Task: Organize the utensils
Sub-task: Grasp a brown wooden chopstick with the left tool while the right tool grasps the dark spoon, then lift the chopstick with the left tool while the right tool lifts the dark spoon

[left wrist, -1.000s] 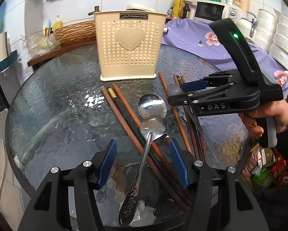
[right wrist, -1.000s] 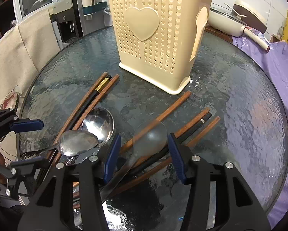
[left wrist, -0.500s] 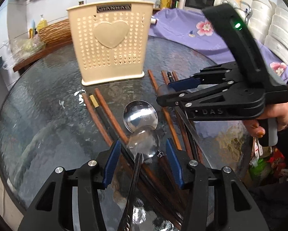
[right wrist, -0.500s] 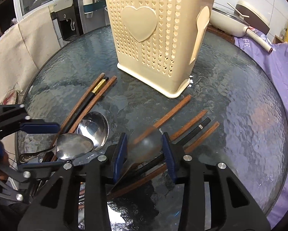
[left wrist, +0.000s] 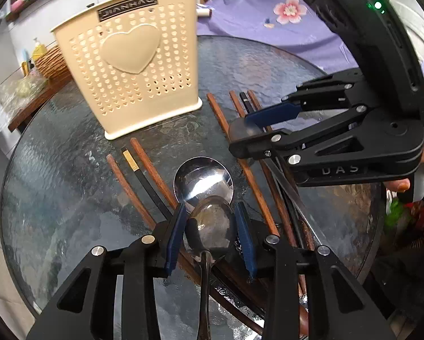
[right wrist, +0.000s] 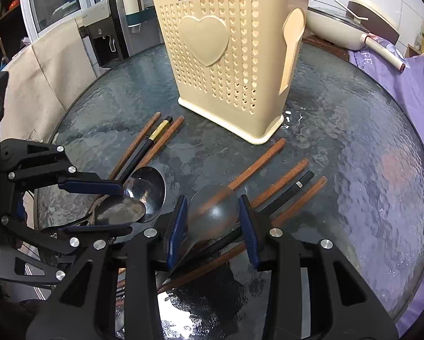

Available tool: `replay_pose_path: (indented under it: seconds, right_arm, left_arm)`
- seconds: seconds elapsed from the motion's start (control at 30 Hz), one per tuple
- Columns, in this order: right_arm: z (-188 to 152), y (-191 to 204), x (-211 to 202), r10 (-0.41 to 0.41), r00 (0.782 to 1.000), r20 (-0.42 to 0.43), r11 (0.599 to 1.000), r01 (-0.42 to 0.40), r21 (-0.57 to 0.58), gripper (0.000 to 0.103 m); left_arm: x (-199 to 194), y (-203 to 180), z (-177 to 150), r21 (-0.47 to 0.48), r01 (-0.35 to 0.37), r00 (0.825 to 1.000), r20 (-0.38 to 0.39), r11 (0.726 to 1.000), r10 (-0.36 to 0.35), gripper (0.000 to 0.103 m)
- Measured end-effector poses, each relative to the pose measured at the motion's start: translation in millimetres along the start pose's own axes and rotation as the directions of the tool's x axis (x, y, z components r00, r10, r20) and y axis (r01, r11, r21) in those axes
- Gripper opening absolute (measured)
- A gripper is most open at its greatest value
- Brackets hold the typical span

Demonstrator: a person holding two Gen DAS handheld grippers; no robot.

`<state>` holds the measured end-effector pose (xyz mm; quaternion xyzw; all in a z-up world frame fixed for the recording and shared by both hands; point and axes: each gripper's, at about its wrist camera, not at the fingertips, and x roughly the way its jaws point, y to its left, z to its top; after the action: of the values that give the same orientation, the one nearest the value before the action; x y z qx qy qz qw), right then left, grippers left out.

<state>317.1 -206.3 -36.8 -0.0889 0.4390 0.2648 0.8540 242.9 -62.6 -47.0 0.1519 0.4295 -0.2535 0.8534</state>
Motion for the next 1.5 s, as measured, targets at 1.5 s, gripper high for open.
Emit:
replay_pose_path:
  seconds: [1.5]
  right_arm:
    - [-3.2, -4.6, -25.4, 0.023, 0.998, 0.060, 0.999, -0.025, 0.033, 0.038]
  left_arm:
    - [-32.2, 82.0, -6.3, -0.291, 0.003, 0.996, 0.087, 0.957, 0.024, 0.001]
